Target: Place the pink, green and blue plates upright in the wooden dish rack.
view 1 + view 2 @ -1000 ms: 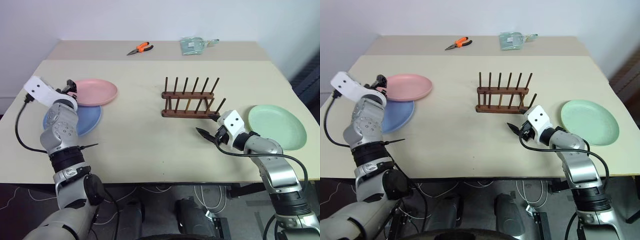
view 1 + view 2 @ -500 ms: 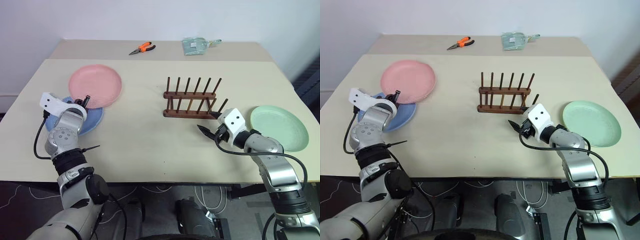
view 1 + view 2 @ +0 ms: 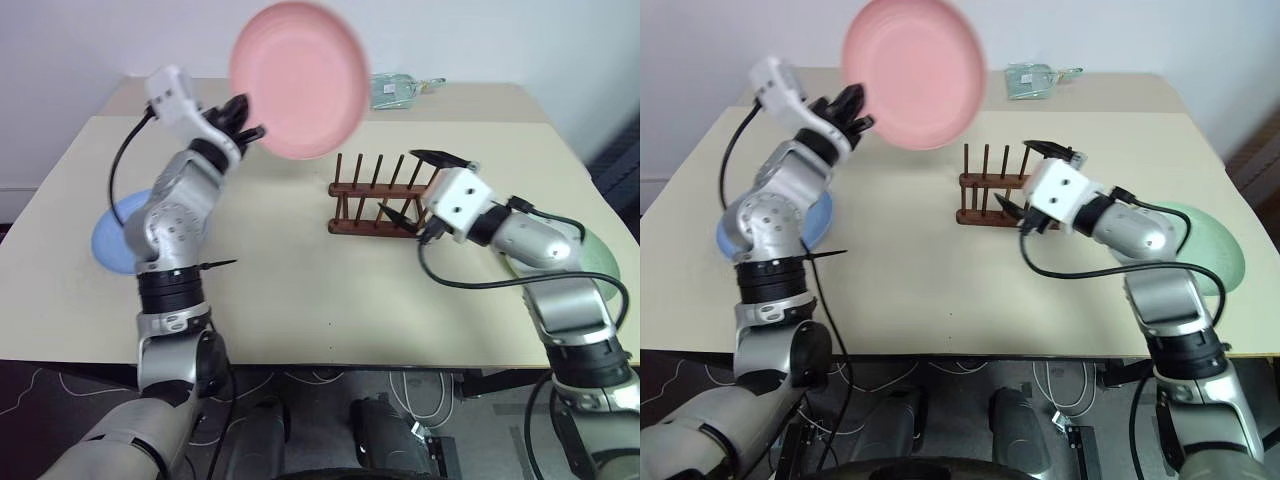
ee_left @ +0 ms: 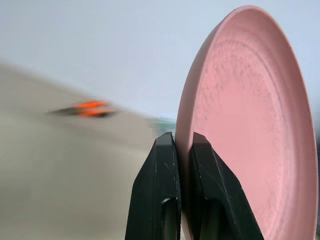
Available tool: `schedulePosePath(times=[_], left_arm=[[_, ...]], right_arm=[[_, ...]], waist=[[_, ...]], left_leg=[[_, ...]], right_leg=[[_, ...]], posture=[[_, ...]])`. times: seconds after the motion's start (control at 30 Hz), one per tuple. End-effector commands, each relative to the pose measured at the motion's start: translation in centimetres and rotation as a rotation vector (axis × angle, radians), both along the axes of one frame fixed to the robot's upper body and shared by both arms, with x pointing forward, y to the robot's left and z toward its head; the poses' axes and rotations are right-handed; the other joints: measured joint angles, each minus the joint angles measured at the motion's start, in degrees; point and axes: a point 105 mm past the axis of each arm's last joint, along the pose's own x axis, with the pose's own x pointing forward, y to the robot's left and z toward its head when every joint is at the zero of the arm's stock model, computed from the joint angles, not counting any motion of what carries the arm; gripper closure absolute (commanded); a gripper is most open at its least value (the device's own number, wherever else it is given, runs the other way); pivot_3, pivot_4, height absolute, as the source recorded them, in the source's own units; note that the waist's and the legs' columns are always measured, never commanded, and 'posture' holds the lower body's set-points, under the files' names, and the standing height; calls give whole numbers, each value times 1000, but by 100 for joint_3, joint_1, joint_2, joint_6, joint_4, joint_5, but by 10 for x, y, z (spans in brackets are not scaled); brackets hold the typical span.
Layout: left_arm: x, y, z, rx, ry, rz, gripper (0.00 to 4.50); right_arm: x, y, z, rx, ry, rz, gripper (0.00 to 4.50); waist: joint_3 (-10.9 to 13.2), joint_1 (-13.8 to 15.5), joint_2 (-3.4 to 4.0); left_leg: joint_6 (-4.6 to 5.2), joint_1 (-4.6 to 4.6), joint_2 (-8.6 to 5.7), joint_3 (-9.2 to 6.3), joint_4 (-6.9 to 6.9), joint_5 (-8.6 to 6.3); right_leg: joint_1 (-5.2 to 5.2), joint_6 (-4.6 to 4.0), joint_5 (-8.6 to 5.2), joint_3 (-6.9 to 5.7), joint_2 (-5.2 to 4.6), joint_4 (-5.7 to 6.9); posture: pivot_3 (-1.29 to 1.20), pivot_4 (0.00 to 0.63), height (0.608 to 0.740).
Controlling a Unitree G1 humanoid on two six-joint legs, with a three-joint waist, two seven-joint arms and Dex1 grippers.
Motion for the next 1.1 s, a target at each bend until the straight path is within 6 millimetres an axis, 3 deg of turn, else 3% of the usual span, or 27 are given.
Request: schedulePosePath(times=[0.03, 0.13, 0.23, 0.47, 0.53, 0.57, 0.6, 0.73, 0.83, 0.9, 0.93, 1.0, 1.07, 1.1], left_arm=[[-10, -24, 17, 50, -61, -63, 4500], [-16, -43, 17, 55, -62, -128, 4500], [-19, -50, 12, 58, -43, -158, 4500], [-24, -61, -4, 35, 19, -220, 4500], [-26, -63, -4, -8, 30, -245, 4500], [-25, -62, -2, -38, 35, -251, 3760], [-24, -60, 1, -72, 36, -251, 3436], [-15, -31, 24, -163, -51, -148, 1399], [5, 23, 29, -66, -95, 80, 1399], [12, 47, 15, 319, -159, 253, 1399], [13, 49, 7, 465, -183, 279, 1399], [13, 49, -32, 732, -180, 211, 1399], [4, 44, -63, 842, -198, 91, 1399], [-4, 38, -75, 797, -190, 0, 1399]], right_arm=[[6, 13, 7, -118, -141, 2, 44], [25, 7, 3, -246, -241, -89, 44], [32, 1, 3, -254, -272, -132, 883], [29, 3, 4, -264, -320, -136, 4450], [28, 2, 5, -271, -340, -147, 4450], [28, 2, 6, -271, -349, -153, 4500], [28, 1, 7, -271, -355, -157, 4500], [27, -4, 6, -277, -356, -167, 4500], [24, -21, 12, -170, -310, -201, 4500], [18, -35, 23, -22, -255, -203, 4500], [16, -38, 27, 21, -237, -195, 4500], [7, -44, 35, 183, -132, -133, 4500], [-2, -50, 43, 344, -30, -73, 4500], [-5, -56, 48, 441, 37, -43, 4500]], waist=[[0, -18, 0], [1, -23, 2], [2, 6, 1], [2, 9, 0], [2, 6, 0], [3, 9, 0], [3, 9, 0], [4, 13, -2], [4, -17, -1], [4, -55, 3], [4, -75, 6], [4, -66, 5], [3, 6, 6], [3, 30, 6]], left_leg=[[0, 0, 0, 0, -2, 0], [-3, 0, 1, 0, -4, 2], [-4, -3, 0, 1, -3, 3], [-4, -5, 0, -1, -4, 3], [-5, -5, 0, 0, -4, 3], [-4, -5, 0, 0, -4, 3], [-5, -5, 0, -1, -4, 3], [-5, -6, 0, -1, -2, 3], [-5, -2, 1, 0, -7, 4], [-5, 0, 1, 0, -10, 4], [-5, 4, 1, 3, -16, 4], [-5, 8, 0, 9, -28, 4], [-5, 8, 0, 9, -33, 4], [-5, 7, 0, 8, -33, 4]], right_leg=[[-3, 0, 0, 0, 0, 2], [-9, -1, 0, 1, 2, 7], [-10, -1, 0, 1, 0, 4], [-10, -1, 0, 1, 1, 4], [-10, -1, 0, 1, 0, 4], [-10, -1, 0, 1, 0, 4], [-10, -1, 0, 1, 0, 4], [-9, -1, 0, 1, -1, 2], [-11, -2, 0, 2, 3, 5], [-11, -2, 0, 3, 4, 6], [-11, -2, 0, 7, 4, 5], [-10, -3, 0, 11, 2, 3], [-7, -3, 0, 11, -2, -1], [-6, -3, 0, 9, -3, -1]], posture=[[0, 150, 740], [0, 150, 740], [0, 150, 740], [0, 150, 740], [0, 150, 740], [0, 150, 740], [0, 150, 740], [0, 150, 740], [0, 150, 740], [0, 150, 740], [0, 150, 740], [0, 150, 740], [0, 150, 740], [0, 150, 740]])
